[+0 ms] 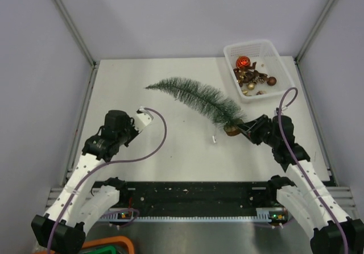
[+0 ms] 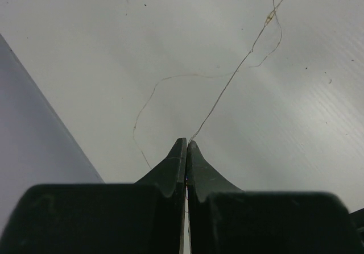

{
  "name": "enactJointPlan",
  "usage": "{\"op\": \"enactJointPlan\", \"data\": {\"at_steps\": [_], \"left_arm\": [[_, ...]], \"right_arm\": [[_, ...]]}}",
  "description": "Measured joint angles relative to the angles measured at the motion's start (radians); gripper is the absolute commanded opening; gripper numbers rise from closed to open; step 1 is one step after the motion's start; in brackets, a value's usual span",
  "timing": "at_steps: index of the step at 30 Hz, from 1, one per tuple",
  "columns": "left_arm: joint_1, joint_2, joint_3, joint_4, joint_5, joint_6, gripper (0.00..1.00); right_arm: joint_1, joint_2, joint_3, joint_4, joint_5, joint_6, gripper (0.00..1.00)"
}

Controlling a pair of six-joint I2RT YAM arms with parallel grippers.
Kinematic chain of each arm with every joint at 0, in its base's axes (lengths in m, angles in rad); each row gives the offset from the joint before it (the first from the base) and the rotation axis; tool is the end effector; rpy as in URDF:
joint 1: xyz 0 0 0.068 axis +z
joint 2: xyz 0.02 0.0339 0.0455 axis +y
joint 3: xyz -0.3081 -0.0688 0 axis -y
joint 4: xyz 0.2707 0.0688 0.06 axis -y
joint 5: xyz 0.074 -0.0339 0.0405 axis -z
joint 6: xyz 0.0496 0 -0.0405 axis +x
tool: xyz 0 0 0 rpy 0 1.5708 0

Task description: Decorate the small christmas tree

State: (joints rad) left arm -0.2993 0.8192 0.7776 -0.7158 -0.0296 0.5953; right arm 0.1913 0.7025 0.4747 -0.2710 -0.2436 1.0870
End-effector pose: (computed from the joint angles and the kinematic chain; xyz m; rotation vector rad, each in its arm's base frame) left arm 0.1652 -0.0494 0.3024 0.9965 2.1116 0.1825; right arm 0.1640 0.0439 0.2515 0.8145 2.0676 1.0031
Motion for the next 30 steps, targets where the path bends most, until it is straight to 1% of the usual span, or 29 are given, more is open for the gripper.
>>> {"op": "enactJointPlan", "data": {"at_steps": [4, 8, 11, 12, 15, 18, 20, 24, 30], "left_arm": [[0.0, -0.045, -0.019, -0.02, -0.003, 0.046, 0.0], [-0.001, -0.075, 0.014, -0.079, 0.097, 0.083, 0.0], [-0.005, -0.056, 0.129, -0.159, 0.196, 0.093, 0.0], [-0.009, -0.042, 0.191, -0.185, 0.235, 0.096, 0.0], [-0.027, -0.016, 0.303, -0.227, 0.298, 0.095, 0.0], [-0.054, 0.006, 0.374, -0.266, 0.347, 0.09, 0.0], [-0.077, 0.017, 0.395, -0.302, 0.372, 0.086, 0.0], [-0.123, 0.04, 0.412, -0.367, 0.385, 0.085, 0.0], [-0.142, 0.062, 0.433, -0.351, 0.32, 0.127, 0.0]], "right_arm": [[0.0, 0.0, -0.001, -0.009, 0.014, -0.01, 0.0], [0.008, 0.023, 0.064, -0.065, 0.102, -0.071, 0.0], [0.063, 0.067, 0.156, -0.101, 0.253, -0.145, 0.0], [0.097, 0.087, 0.185, -0.108, 0.317, -0.169, 0.0], [0.218, 0.15, 0.249, -0.118, 0.49, -0.222, 0.0], [0.326, 0.212, 0.278, -0.121, 0.638, -0.259, 0.0], [0.378, 0.26, 0.293, -0.129, 0.719, -0.287, 0.0], [0.439, 0.35, 0.334, -0.158, 0.855, -0.354, 0.0], [0.517, 0.362, 0.378, -0.148, 0.993, -0.51, 0.0]]}}
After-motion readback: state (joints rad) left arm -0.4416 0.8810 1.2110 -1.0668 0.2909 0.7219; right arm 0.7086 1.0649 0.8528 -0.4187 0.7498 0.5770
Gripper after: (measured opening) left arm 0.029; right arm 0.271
